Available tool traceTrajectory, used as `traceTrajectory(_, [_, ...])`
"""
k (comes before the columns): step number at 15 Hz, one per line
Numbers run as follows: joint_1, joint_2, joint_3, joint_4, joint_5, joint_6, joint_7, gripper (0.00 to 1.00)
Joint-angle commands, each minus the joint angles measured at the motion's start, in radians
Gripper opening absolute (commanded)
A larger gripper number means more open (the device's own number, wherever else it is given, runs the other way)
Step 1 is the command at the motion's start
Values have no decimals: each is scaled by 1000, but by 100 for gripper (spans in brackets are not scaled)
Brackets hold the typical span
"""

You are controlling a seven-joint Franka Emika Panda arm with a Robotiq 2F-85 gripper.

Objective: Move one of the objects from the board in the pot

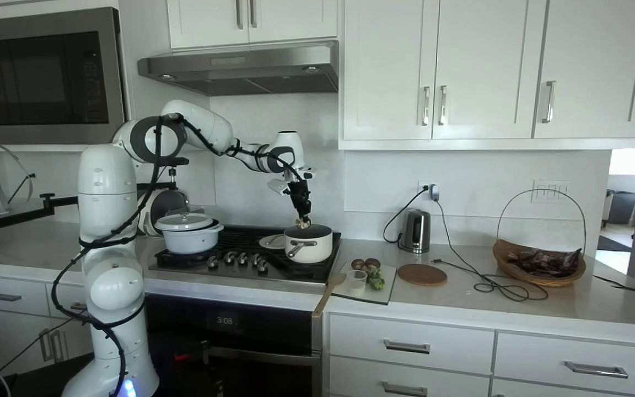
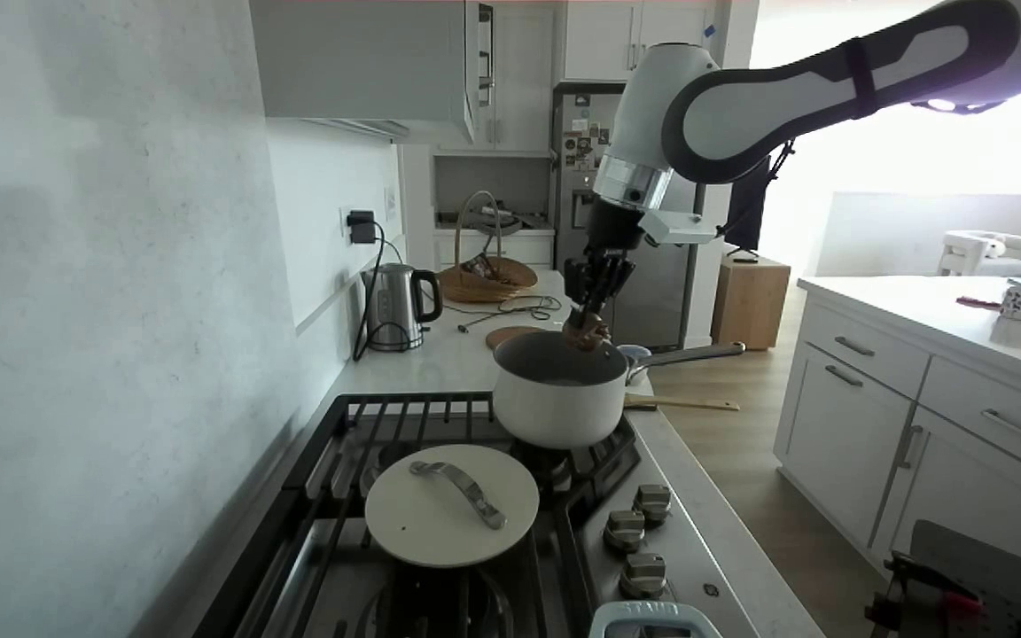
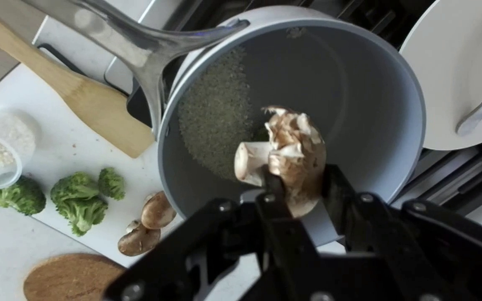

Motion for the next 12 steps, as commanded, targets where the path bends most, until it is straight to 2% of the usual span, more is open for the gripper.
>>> traceTrajectory(1, [-1,-36,7,-21,19,-25,-36,33])
traceTrajectory(2, [-1,-35,7,-18,18,-30,-35,55])
traceTrajectory(4, [-2,-37,6,-17,15,-33,-39,61])
traceTrajectory(9, [-6,-40,3,-15,17,-36,-42,97])
traceTrajectory(10, [-8,-40,2,-15,17,-36,-42,100])
traceTrajectory(12, [-12,-41,-1,-18,8,-26,-37,100])
